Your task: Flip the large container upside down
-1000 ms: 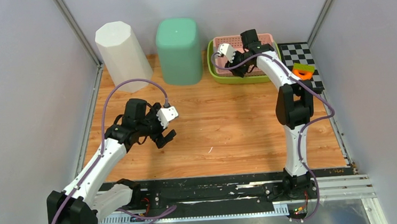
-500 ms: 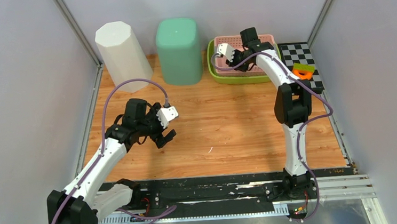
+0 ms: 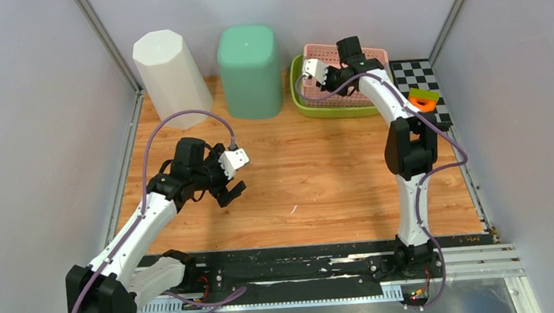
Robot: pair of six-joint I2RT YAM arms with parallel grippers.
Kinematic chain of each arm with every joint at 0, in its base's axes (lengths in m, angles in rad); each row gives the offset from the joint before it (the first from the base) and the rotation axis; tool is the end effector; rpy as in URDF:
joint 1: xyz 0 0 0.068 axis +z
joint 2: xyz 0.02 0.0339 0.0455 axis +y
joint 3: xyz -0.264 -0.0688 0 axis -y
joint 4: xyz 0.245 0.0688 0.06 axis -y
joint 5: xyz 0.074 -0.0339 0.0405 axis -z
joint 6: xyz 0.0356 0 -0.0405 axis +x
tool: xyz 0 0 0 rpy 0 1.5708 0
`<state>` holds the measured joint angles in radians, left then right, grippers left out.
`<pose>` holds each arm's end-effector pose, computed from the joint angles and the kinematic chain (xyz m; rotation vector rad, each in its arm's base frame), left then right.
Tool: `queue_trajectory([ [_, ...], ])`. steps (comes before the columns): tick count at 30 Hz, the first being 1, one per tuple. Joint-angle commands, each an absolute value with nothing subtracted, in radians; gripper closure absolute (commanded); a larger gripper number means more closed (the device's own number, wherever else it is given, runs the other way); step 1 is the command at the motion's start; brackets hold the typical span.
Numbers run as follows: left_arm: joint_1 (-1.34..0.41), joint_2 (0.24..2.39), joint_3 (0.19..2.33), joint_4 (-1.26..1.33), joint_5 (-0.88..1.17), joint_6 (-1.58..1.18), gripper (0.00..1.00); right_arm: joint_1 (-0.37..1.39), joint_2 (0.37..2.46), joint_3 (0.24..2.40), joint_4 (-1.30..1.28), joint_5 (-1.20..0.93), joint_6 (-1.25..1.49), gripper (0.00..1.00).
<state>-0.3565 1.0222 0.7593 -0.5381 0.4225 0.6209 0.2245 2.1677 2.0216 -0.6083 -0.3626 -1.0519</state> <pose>0.1904 -0.0865 0.2566 1.2583 1.9401 -0.3667 0.4824 0.1231 0.2821 -1.4894 1.7074 -0.0136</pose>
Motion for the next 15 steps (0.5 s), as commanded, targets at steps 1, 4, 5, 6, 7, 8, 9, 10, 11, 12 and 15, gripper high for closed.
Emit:
queue_trajectory([
  [1,-0.349,1.019,0.758,-0.525,0.425,0.627,0.0,0.224,2.075,1.997,-0.566,-0.342,-1.077,0.97],
  [4,-0.349,1.014,0.758,-0.526,0.425,0.627,0.0,0.231,2.048,1.986,-0.555,-0.327,-1.089,0.97],
  [5,-0.348,1.013,0.758,-0.528,0.425,0.627,0.0,0.232,2.039,1.982,-0.549,-0.322,-1.091,0.97],
  [6,-0.348,1.01,0.758,-0.526,0.425,0.627,0.0,0.234,2.03,1.977,-0.544,-0.318,-1.092,0.97],
  [7,-0.349,1.009,0.758,-0.527,0.426,0.627,0.0,0.235,2.021,1.973,-0.541,-0.315,-1.094,0.97],
  [8,-0.348,1.009,0.758,-0.527,0.426,0.627,0.0,0.236,2.011,1.969,-0.537,-0.314,-1.096,0.97],
  [9,-0.348,1.008,0.758,-0.526,0.428,0.627,0.0,0.237,2.001,1.964,-0.537,-0.313,-1.098,0.98],
  [10,-0.348,1.008,0.758,-0.527,0.429,0.627,0.0,0.239,1.991,1.959,-0.535,-0.312,-1.1,0.98],
  [11,-0.348,1.007,0.758,-0.527,0.428,0.627,0.0,0.239,1.981,1.952,-0.533,-0.31,-1.102,0.98],
  [12,-0.348,1.008,0.758,-0.527,0.429,0.627,0.0,0.24,1.969,1.946,-0.529,-0.31,-1.105,0.97],
  [15,-0.347,1.008,0.759,-0.529,0.431,0.627,0.0,0.242,1.935,1.924,-0.517,-0.304,-1.113,0.97],
])
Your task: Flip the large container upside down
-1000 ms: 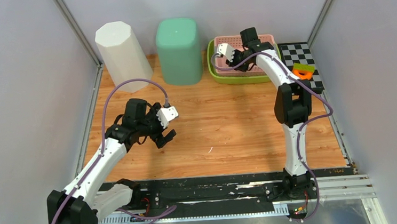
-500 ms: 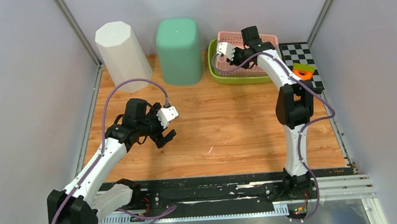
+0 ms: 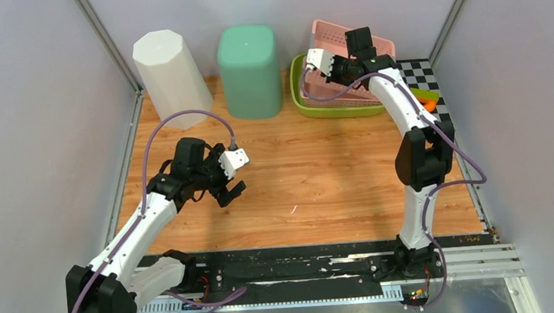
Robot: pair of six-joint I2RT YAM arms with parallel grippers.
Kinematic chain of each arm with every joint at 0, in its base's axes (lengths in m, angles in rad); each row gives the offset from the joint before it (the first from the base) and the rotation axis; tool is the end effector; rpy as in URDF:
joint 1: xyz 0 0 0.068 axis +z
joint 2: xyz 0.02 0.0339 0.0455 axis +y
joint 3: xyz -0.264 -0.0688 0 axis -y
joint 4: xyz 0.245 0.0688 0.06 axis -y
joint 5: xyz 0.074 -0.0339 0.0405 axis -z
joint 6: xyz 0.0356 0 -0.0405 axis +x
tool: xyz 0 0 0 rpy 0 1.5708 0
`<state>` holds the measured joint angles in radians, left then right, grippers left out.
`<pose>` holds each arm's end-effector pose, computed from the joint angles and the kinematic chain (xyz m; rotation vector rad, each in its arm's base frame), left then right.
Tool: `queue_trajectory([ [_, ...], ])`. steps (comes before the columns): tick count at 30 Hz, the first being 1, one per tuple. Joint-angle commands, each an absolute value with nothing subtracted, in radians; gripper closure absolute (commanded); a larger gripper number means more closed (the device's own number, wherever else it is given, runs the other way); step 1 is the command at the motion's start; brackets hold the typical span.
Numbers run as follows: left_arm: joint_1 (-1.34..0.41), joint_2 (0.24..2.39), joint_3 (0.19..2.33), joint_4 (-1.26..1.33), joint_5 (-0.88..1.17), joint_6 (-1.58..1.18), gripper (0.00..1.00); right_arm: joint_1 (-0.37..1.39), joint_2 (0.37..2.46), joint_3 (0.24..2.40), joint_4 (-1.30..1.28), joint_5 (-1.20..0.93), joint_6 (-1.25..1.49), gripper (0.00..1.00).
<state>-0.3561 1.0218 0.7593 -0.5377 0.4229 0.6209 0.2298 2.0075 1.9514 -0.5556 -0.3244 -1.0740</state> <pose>0.1904 -0.0864 0.2567 1.2578 1.9394 -0.3667 0.4530 0.1176 0.3370 -1.4443 1.5920 -0.1366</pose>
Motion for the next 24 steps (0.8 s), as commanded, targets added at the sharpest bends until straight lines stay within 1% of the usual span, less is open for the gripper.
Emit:
queue_trajectory([
  [1,-0.347,1.008,0.759,-0.529,0.431,0.627,0.0,0.243,1.927,1.919,-0.515,-0.301,-1.117,0.98],
  [8,-0.347,1.003,0.759,-0.531,0.434,0.626,0.0,0.252,1.83,1.85,-0.515,-0.32,-1.134,0.97],
  [13,-0.345,1.0,0.759,-0.531,0.437,0.627,0.0,0.278,1.71,1.733,-0.525,-0.357,-1.144,0.97],
  [24,-0.344,0.984,0.762,-0.536,0.442,0.625,0.0,0.432,1.427,1.452,-0.611,-0.389,-1.13,0.98],
])
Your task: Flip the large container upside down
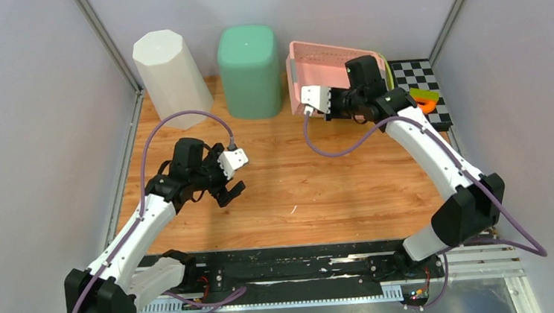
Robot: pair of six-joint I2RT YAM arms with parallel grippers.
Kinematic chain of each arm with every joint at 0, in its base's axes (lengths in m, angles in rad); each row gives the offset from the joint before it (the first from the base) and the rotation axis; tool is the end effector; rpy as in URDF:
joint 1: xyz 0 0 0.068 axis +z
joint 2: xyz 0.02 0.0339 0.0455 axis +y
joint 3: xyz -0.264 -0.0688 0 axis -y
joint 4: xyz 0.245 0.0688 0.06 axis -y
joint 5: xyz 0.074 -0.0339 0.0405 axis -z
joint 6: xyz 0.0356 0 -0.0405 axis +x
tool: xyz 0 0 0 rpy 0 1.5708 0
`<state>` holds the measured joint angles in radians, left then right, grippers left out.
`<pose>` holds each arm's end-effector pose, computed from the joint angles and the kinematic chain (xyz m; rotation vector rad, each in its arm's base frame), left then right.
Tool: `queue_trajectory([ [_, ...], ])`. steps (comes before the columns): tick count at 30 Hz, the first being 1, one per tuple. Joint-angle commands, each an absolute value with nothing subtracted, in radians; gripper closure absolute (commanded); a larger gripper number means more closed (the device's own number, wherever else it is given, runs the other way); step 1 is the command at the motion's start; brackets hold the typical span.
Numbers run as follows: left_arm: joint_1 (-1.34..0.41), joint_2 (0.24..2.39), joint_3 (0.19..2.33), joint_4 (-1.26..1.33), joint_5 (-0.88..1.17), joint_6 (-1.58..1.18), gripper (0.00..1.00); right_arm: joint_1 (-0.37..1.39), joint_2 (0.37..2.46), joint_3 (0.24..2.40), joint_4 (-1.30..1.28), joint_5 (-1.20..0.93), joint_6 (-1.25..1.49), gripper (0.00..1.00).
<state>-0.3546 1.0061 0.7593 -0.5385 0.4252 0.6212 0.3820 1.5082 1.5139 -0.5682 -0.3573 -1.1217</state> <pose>0.1883 -0.0854 0.2596 1.2533 1.9252 -0.3635 0.3099 0.1379 0.3811 -1.5752 1.3806 -0.0647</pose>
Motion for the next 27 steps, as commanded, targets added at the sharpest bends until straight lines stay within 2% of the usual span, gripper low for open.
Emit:
queue_trajectory([
  [1,-0.343,0.984,0.762,-0.537,0.442,0.626,0.0,0.444,1.403,1.433,-0.618,-0.396,-1.121,0.97],
  [14,-0.339,0.966,0.761,-0.535,0.445,0.623,0.0,0.529,1.153,1.243,-0.709,-0.495,-0.987,0.97],
  [27,-0.337,0.959,0.756,-0.54,0.454,0.635,0.0,0.575,1.031,1.087,-0.759,-0.586,-0.883,0.97],
])
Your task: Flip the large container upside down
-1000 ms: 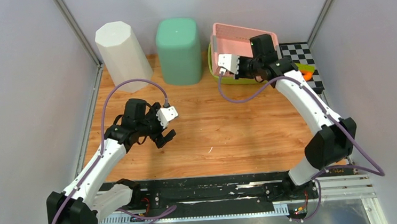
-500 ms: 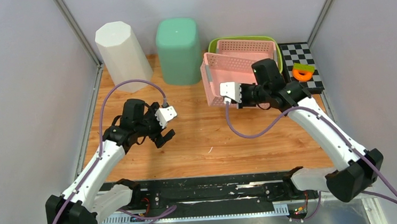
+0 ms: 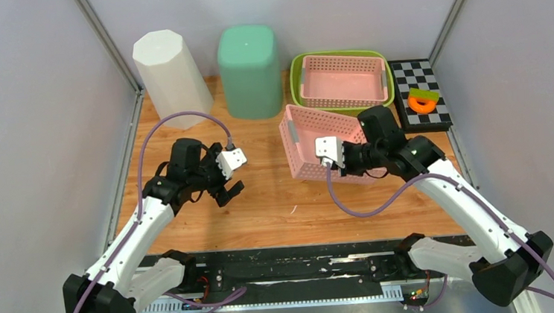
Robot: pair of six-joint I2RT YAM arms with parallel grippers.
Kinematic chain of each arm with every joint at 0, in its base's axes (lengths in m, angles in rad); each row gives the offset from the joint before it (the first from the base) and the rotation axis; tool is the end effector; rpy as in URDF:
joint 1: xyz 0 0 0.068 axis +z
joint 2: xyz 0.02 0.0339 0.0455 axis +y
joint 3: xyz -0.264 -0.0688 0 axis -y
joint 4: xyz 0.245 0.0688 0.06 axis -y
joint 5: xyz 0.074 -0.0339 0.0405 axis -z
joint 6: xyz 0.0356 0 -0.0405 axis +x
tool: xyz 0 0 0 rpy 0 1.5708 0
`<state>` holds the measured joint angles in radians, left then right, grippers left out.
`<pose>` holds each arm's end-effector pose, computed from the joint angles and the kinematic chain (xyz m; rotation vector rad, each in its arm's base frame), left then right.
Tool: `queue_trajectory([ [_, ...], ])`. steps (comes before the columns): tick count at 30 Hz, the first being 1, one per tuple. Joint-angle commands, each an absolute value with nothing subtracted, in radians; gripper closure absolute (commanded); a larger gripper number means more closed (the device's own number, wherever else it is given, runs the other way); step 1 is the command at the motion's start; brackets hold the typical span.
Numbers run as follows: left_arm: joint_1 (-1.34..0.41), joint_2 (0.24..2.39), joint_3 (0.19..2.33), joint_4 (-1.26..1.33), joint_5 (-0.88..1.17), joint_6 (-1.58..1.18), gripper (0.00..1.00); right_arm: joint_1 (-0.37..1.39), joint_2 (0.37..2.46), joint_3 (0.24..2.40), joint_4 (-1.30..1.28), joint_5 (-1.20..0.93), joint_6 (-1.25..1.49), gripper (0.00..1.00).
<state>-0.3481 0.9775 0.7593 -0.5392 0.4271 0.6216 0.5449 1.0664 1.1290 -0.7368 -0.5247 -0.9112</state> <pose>0.1848 -0.0827 0.2648 1.2404 1.9017 -0.3529 0.1747 0.1267 0.3544 -1.6364 1.4188 0.3790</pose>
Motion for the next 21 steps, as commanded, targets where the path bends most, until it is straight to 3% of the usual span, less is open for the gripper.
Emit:
queue_trajectory([
  [1,-0.337,0.959,0.756,-0.541,0.458,0.637,0.0,0.58,1.024,1.073,-0.759,-0.592,-0.879,0.97],
  [21,-0.337,0.965,0.752,-0.562,0.487,0.678,0.0,0.618,1.065,0.963,-0.786,-0.711,-0.882,0.97],
])
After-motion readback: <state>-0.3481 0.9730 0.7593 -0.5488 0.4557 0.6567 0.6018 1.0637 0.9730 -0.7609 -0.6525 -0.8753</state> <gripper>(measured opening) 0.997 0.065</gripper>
